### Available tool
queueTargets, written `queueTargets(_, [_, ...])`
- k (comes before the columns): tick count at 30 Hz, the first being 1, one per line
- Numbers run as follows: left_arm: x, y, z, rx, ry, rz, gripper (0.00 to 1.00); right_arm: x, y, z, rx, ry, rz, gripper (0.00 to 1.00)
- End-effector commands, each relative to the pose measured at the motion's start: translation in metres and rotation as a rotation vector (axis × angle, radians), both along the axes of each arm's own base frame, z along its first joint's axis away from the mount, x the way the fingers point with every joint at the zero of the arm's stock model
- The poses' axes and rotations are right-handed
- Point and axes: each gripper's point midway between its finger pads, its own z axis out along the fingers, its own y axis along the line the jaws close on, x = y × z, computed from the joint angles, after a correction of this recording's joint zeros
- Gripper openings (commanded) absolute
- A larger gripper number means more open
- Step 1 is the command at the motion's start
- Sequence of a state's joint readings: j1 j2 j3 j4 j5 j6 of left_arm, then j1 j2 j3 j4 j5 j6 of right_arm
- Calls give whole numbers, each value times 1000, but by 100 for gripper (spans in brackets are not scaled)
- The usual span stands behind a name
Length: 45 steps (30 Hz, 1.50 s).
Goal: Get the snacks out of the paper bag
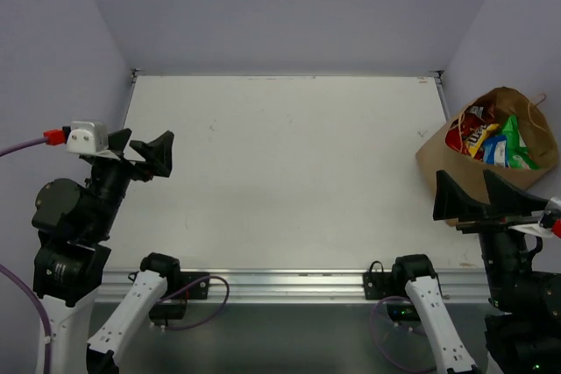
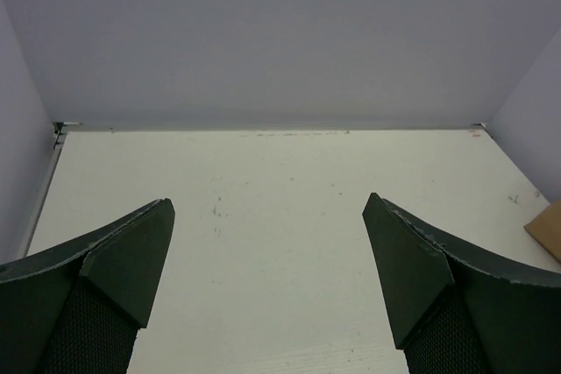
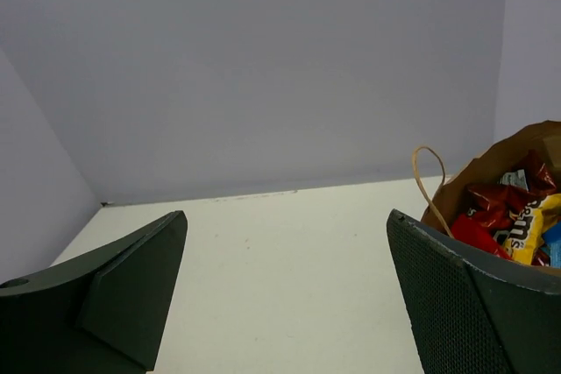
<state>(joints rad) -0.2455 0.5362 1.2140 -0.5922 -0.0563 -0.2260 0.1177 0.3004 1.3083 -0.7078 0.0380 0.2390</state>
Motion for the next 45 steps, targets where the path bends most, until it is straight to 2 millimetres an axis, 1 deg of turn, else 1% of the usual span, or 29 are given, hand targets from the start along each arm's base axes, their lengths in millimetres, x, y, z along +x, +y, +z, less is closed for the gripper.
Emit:
queueTargets(1, [4,-9,4,-11,-14,-40,100,5,-8,1,31,-9,-45,99])
queueTargets(3, [7,-12,1,-9,-5,-54,100,14,-13,-5,52,32,-77,99])
queueTargets(5, [10,-14,-3,-10,8,-60,100,25,-10,-14,46,79,-68,99])
queueTargets(6, [12,-19,-9,-5,26,-82,100,39,-12,-24,54,140,-93,99])
queueTargets(8, [15,-22,-12,-5,40,-94,100,53,-16,-33,68,199,-128,99])
queueTargets(9, [18,-25,-16,-3,54,-105,100,60,-23,-39,98,236,-172,99])
queueTargets(10, [20,-25,-19,-4,64,-107,100,75,-23,-46,97,285,-190,99])
queueTargets(12, [23,-31,-23,-4,83,-133,100,89,-26,-49,88,325,-218,99])
queueTargets(13, [24,-32,-26,-2,91,-139,100,107,-30,-58,71,384,-259,99])
queueTargets(14, [24,-35,-27,-2,96,-152,100,115,-36,-62,48,412,-295,99])
queueTargets(15, [27,-37,-30,-2,108,-158,100,122,-45,-66,48,434,-357,99])
queueTargets(16, [27,-39,-30,-1,110,-168,100,132,-60,-73,33,472,-454,99])
queueTargets(18, [29,-44,-32,2,123,-192,100,145,-66,-71,-2,471,-482,99])
queueTargets(19, [29,-45,-33,4,126,-198,100,150,-73,-71,-9,477,-502,99])
queueTargets(20, [30,-46,-37,4,133,-206,100,164,-69,-79,-20,511,-467,99])
queueTargets(21, [30,-47,-39,5,137,-210,100,169,-72,-79,-16,522,-475,99])
queueTargets(22, [30,-48,-41,6,143,-213,100,172,-81,-83,-14,540,-508,99])
queueTargets(25, [29,-51,-44,13,151,-235,100,181,-87,-96,-19,586,-508,99])
queueTargets(27, [28,-51,-45,24,151,-241,100,189,-85,-109,-20,627,-478,99])
queueTargets(29, [27,-51,-45,28,146,-238,100,192,-87,-120,-18,656,-480,99])
queueTargets(30, [28,-50,-47,28,151,-236,100,197,-83,-128,-19,678,-453,99])
queueTargets(32, [28,-51,-48,32,151,-237,100,200,-80,-135,-14,698,-430,98])
queueTargets(33, [28,-51,-49,32,151,-239,100,203,-79,-138,-13,704,-425,93])
queueTargets(37, [27,-51,-50,35,154,-244,100,213,-81,-154,-22,753,-425,85])
queueTargets(39, [27,-51,-49,37,150,-242,100,217,-81,-158,-21,765,-425,80])
queueTargets(40, [27,-51,-49,38,153,-244,100,218,-81,-158,-22,767,-423,74])
queueTargets(42, [26,-52,-47,38,151,-248,100,224,-80,-162,-29,784,-413,69])
queueTargets(43, [26,-52,-47,38,153,-248,100,225,-80,-165,-31,791,-411,63])
queueTargets(45, [26,-52,-47,38,153,-248,100,229,-80,-169,-36,807,-407,58])
